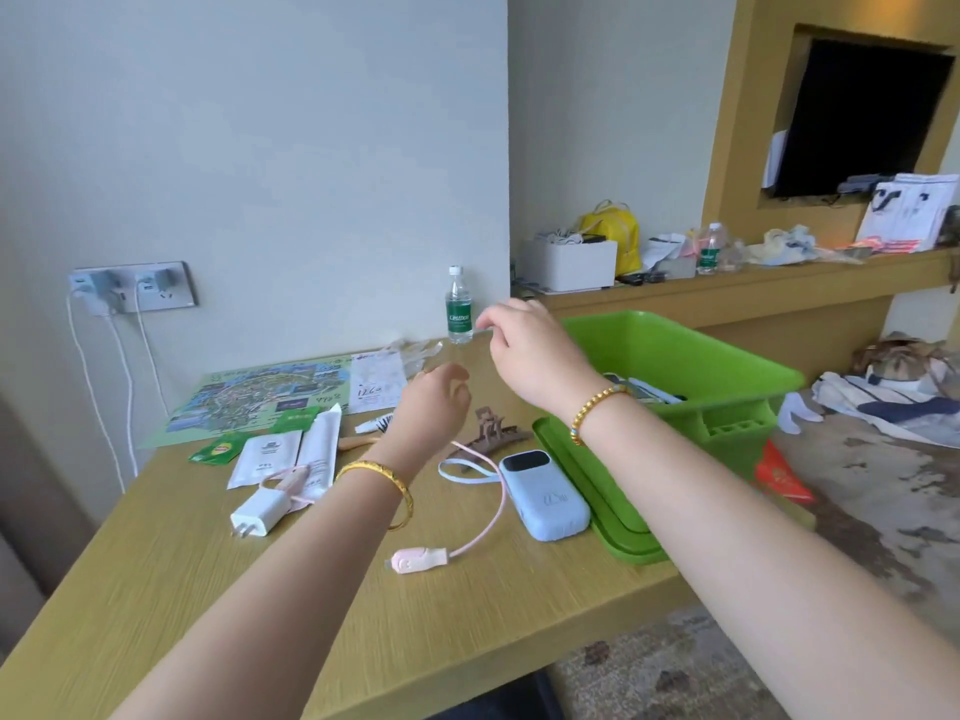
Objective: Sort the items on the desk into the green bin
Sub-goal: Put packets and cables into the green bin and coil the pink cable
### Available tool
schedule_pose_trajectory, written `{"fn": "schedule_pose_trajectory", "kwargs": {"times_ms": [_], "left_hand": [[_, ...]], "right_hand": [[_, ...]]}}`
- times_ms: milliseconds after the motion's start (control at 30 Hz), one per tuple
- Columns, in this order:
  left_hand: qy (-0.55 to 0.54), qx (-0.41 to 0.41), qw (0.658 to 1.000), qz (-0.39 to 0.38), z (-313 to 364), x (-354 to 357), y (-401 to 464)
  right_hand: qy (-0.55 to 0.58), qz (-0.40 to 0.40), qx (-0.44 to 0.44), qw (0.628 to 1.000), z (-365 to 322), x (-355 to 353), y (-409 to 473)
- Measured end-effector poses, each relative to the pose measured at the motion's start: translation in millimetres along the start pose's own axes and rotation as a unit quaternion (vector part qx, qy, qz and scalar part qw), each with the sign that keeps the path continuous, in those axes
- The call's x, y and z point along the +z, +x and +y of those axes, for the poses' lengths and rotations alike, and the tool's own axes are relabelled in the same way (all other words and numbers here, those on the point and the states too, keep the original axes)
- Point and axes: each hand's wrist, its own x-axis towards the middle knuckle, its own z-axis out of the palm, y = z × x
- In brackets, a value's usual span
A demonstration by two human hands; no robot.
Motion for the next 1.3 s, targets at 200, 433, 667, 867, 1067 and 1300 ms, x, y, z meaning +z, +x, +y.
{"fn": "schedule_pose_trajectory", "kwargs": {"times_ms": [200, 433, 667, 867, 1067, 1300], "left_hand": [[0.092, -0.093, 0.990, -0.050, -86.0, -14.4, 2.2], [0.202, -0.112, 0.967, -0.110, -144.6, -10.1, 13.8], [0.264, -0.062, 0.948, -0.165, -171.2, 9.6, 31.7], [0.343, -0.072, 0.927, -0.130, -184.7, 20.9, 36.3], [0.349, -0.082, 0.927, -0.106, -176.8, 23.2, 40.3], [0.276, -0.080, 0.955, -0.080, -167.6, 12.0, 29.5]], "right_hand": [[0.005, -0.180, 0.133, 0.975, 9.5, 81.7, -5.3], [-0.020, -0.303, 0.188, 0.934, 39.8, 131.5, -12.9], [-0.024, -0.260, 0.146, 0.954, 54.8, 152.0, -5.2], [-0.113, -0.197, 0.100, 0.969, 63.0, 161.9, 1.3], [0.000, -0.266, 0.157, 0.951, 64.2, 163.2, 3.4], [-0.012, -0.153, 0.156, 0.976, 53.4, 151.5, -5.5]]}}
